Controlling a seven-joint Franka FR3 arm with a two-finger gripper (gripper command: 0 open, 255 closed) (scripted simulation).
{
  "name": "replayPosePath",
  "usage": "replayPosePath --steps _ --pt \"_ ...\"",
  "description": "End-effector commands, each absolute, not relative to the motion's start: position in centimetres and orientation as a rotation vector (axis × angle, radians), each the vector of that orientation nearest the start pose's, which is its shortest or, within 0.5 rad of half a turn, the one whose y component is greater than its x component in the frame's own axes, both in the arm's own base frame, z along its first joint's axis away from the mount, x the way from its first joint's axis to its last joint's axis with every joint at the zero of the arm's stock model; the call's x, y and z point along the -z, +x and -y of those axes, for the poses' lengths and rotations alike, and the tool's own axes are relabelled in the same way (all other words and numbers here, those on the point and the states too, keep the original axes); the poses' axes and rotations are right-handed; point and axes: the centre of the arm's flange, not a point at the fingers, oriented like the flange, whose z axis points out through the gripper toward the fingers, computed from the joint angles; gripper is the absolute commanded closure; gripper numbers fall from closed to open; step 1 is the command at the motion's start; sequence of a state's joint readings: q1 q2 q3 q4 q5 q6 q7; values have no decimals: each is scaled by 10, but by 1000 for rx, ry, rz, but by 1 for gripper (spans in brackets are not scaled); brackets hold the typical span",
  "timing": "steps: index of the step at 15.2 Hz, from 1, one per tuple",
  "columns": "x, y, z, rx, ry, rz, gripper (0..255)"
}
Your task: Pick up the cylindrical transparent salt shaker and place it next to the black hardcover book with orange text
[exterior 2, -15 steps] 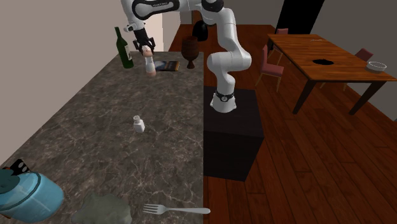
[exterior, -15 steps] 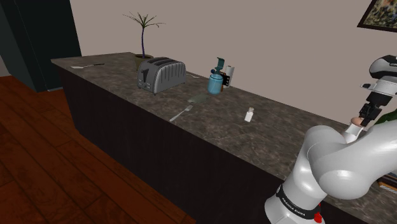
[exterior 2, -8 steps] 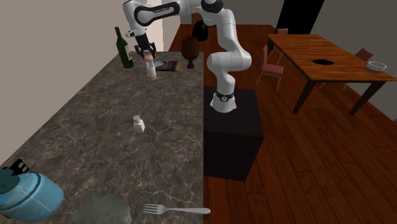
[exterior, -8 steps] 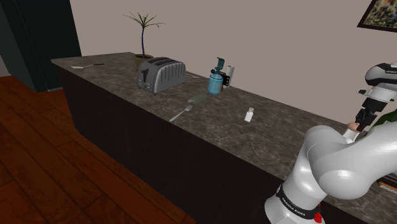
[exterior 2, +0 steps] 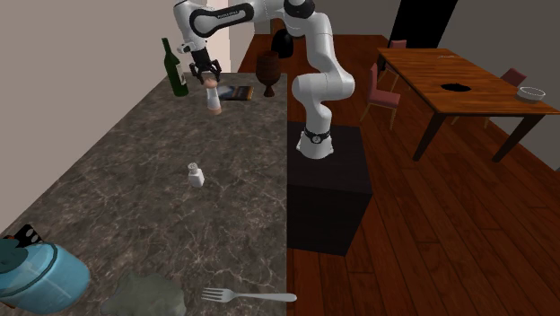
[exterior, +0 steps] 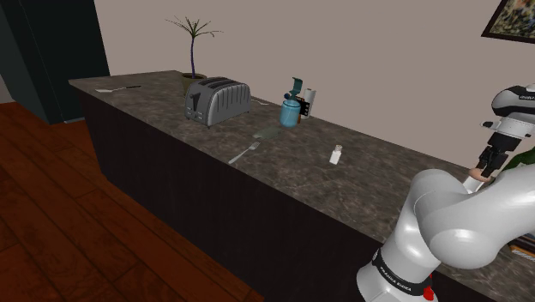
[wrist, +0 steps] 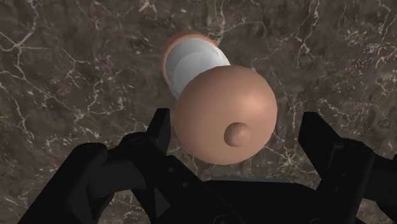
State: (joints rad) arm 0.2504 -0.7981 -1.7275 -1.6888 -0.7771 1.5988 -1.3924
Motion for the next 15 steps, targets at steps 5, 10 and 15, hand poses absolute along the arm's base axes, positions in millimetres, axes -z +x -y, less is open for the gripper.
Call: replayPosePath --steps 5,10,15 --pt "-419 -160 597 -9 -2972 66 0" --pt "-456 -160 604 -9 -2972 66 0" --pt "-456 -160 604 -9 -2972 66 0"
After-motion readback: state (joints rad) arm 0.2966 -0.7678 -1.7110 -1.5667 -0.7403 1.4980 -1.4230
